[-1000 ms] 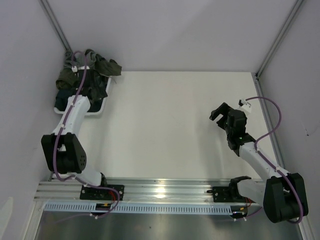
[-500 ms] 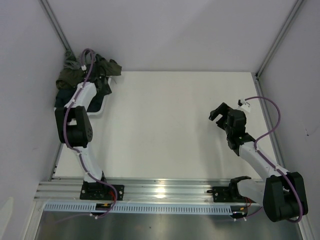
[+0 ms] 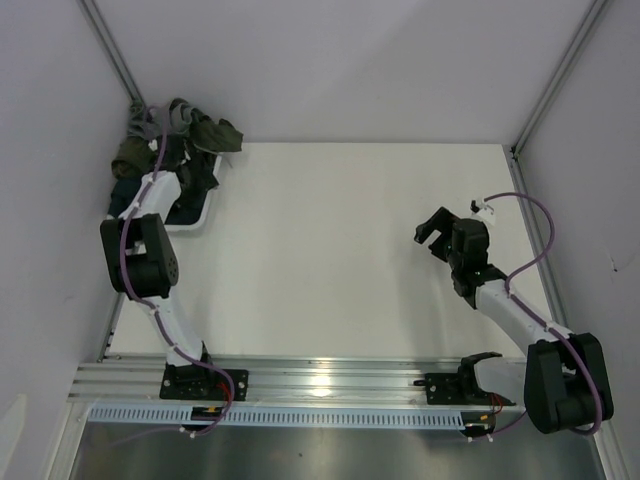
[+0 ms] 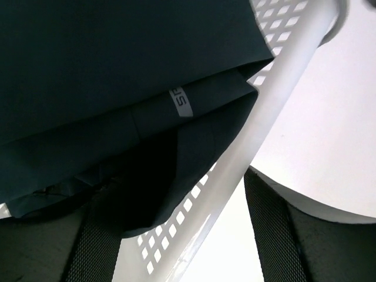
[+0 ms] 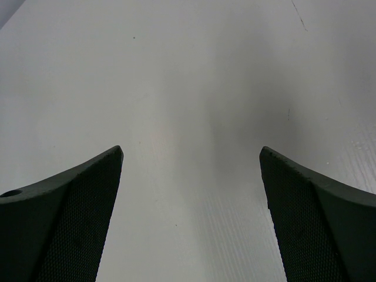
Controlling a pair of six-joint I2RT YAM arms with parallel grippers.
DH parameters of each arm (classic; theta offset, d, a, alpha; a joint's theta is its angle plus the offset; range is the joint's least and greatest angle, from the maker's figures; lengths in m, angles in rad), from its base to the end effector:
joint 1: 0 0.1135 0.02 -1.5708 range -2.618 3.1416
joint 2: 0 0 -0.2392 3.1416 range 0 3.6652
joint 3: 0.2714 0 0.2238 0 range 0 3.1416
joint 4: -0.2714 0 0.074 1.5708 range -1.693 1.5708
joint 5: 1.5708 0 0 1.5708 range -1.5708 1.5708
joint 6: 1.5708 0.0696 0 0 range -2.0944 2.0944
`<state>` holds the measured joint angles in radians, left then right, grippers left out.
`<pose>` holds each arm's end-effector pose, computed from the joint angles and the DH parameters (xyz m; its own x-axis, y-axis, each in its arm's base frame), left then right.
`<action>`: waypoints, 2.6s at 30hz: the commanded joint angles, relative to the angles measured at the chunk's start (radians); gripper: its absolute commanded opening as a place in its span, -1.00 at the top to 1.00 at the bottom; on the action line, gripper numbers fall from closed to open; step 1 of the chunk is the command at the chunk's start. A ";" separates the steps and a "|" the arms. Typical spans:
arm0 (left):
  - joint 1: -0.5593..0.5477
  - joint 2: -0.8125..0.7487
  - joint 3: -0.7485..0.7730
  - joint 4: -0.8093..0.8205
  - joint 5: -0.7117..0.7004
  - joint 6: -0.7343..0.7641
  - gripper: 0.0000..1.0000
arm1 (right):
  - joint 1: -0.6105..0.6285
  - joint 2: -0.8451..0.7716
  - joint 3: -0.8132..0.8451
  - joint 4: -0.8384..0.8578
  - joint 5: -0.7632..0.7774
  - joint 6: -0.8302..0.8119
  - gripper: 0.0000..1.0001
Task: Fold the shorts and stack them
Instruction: Grab the shorts from the pile, then move the shorts to the center of the board
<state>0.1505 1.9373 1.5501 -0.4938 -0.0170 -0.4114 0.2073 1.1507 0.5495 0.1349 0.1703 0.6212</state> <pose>0.4145 0.0640 0.2002 -0.6348 -0.5007 -0.5885 -0.4522 0.8583 -0.2425 0.2584 0.0423 0.1953 -0.3896 0.5042 -0.7707 0.2116 0.8634 0.4579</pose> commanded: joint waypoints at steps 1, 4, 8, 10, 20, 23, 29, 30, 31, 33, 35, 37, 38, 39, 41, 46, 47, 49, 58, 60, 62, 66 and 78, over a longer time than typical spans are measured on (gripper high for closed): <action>0.046 -0.103 -0.063 0.104 0.096 -0.059 -0.59 | -0.003 0.014 0.024 0.037 -0.020 0.006 -0.99; 0.087 -0.155 -0.122 0.182 0.153 -0.110 -0.56 | -0.003 0.033 0.032 0.035 -0.029 0.005 -0.99; 0.112 -0.144 -0.108 0.152 0.150 -0.112 -0.44 | -0.003 0.060 0.049 0.029 -0.046 0.005 -0.99; 0.118 -0.127 -0.108 0.146 0.158 -0.122 -0.41 | -0.003 0.067 0.053 0.023 -0.049 0.003 -0.99; 0.118 -0.060 -0.068 0.116 0.209 -0.101 -0.42 | -0.003 0.049 0.046 0.026 -0.048 0.000 -0.99; 0.115 -0.055 -0.068 0.112 0.195 -0.092 -0.43 | -0.003 0.049 0.047 0.026 -0.048 0.000 -0.99; 0.112 -0.009 -0.050 0.093 0.186 -0.096 0.29 | -0.003 0.038 0.046 0.022 -0.049 -0.002 -0.99; 0.113 -0.003 -0.047 0.092 0.180 -0.095 0.42 | -0.003 0.037 0.046 0.022 -0.048 -0.002 -0.99; 0.113 -0.001 -0.047 0.093 0.177 -0.092 0.55 | -0.002 0.035 0.046 0.022 -0.048 -0.002 -0.99; 0.113 0.000 -0.044 0.092 0.170 -0.089 1.00 | -0.003 0.035 0.044 0.022 -0.049 -0.001 -0.99; 0.110 -0.018 -0.044 0.096 0.175 -0.089 1.00 | -0.003 0.035 0.044 0.023 -0.049 -0.001 -0.99; 0.101 -0.098 -0.065 0.135 0.142 -0.081 1.00 | -0.003 0.037 0.044 0.022 -0.049 -0.002 -0.99; 0.097 -0.136 -0.079 0.149 0.115 -0.076 1.00 | -0.005 0.035 0.046 0.017 -0.048 -0.002 -0.99; 0.090 -0.179 -0.090 0.164 0.088 -0.073 1.00 | -0.003 0.034 0.046 0.012 -0.043 -0.002 -0.99; 0.087 -0.289 -0.085 0.175 0.043 -0.069 1.00 | -0.003 0.018 0.041 0.012 -0.031 -0.003 -0.99; 0.051 -0.460 0.023 0.132 0.058 -0.044 1.00 | -0.005 -0.006 0.027 0.028 -0.029 -0.006 -0.99; 0.031 -0.513 0.037 0.127 0.057 -0.037 1.00 | -0.003 -0.005 0.027 0.028 -0.035 -0.008 -0.99; -0.038 -0.573 0.067 0.142 0.064 -0.014 1.00 | -0.003 -0.006 0.027 0.031 -0.043 -0.008 -0.99; -0.276 -0.902 0.194 0.253 0.339 -0.068 1.00 | -0.003 0.000 0.030 0.031 -0.049 -0.011 -0.99; -0.276 -0.969 0.206 0.294 0.424 -0.142 1.00 | -0.003 -0.002 0.029 0.032 -0.049 -0.011 -0.99; -0.276 -1.008 0.209 0.363 0.454 -0.209 1.00 | -0.003 -0.002 0.029 0.035 -0.052 -0.011 -0.99; -0.276 -1.051 0.251 0.413 0.457 -0.280 1.00 | 0.001 -0.009 0.009 0.098 -0.161 -0.047 -0.98; -0.278 -1.069 -0.068 0.635 0.479 -0.415 1.00 | 0.112 -0.103 -0.074 0.331 -0.353 -0.164 -0.94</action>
<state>-0.1226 0.8543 1.5856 0.0509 0.4603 -0.7631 0.3119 1.0866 0.4938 0.3756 -0.1658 0.5056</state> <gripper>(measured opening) 0.002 0.967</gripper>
